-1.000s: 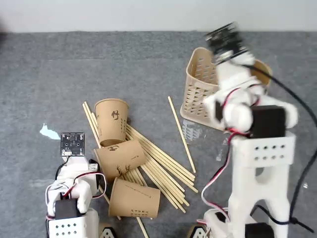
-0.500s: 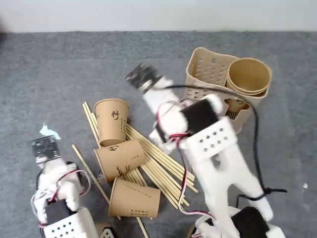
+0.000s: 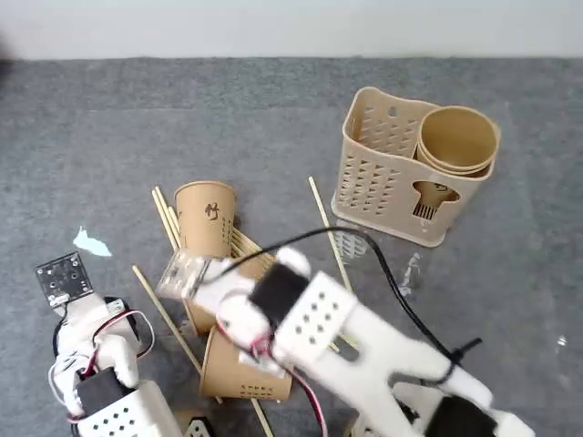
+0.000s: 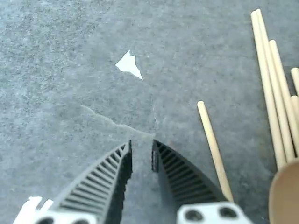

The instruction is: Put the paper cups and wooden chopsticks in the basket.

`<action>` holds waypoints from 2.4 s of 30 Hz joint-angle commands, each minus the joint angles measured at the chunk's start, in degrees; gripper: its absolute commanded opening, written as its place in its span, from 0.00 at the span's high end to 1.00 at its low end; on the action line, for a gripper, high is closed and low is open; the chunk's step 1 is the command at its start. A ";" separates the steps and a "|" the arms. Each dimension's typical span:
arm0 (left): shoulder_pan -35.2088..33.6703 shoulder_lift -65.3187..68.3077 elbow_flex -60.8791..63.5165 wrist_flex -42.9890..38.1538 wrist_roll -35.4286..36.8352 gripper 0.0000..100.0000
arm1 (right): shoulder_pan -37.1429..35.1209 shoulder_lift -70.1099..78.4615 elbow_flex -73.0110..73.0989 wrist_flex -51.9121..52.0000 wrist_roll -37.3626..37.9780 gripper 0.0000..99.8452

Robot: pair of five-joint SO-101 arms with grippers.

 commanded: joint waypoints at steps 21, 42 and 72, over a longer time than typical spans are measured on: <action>-0.26 -0.18 -0.04 -1.41 -0.53 0.92 | -11.74 -7.08 19.52 -17.89 -7.65 0.48; -0.26 -0.18 0.04 -1.41 -0.53 0.92 | -11.56 3.38 28.75 -29.85 -7.21 0.54; 3.16 -0.18 0.13 -1.05 -0.79 0.92 | -8.22 1.45 23.47 -28.00 1.14 0.62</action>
